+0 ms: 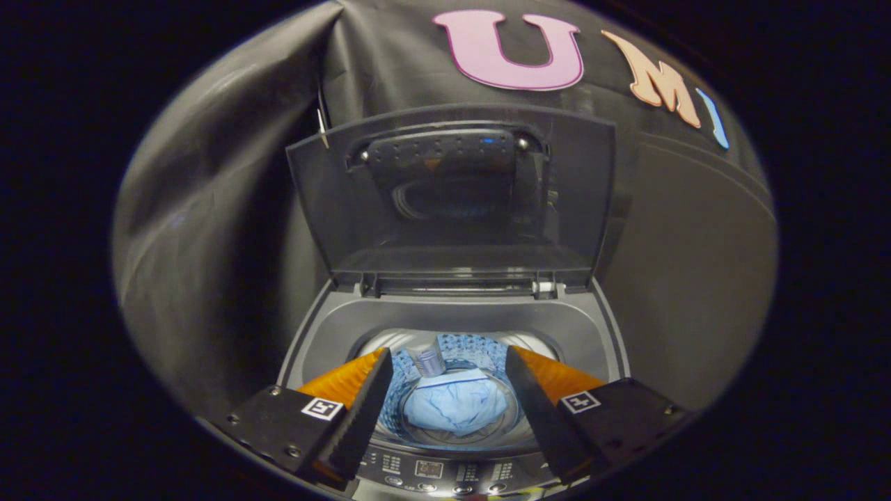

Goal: Put the clothes into the washing machine and then close the washing machine lid.

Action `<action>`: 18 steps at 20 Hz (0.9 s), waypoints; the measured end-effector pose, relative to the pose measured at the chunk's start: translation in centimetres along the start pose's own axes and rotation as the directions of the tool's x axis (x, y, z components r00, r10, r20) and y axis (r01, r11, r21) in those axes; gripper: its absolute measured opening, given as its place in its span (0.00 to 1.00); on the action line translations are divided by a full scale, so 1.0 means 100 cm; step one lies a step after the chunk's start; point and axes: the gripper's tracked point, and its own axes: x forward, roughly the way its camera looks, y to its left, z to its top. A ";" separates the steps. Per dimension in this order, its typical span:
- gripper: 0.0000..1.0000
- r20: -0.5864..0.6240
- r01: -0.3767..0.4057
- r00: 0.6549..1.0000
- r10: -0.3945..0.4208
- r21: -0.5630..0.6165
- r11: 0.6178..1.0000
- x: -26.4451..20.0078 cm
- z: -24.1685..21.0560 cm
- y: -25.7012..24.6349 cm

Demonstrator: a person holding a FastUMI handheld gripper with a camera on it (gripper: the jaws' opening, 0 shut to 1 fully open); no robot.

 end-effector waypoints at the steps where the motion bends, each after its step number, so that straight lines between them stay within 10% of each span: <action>1: 0.98 0.011 0.000 1.000 0.001 -0.002 1.000 -0.005 0.008 0.002; 18: 0.97 0.433 0.078 0.899 -0.071 0.003 0.997 -0.053 0.230 -0.007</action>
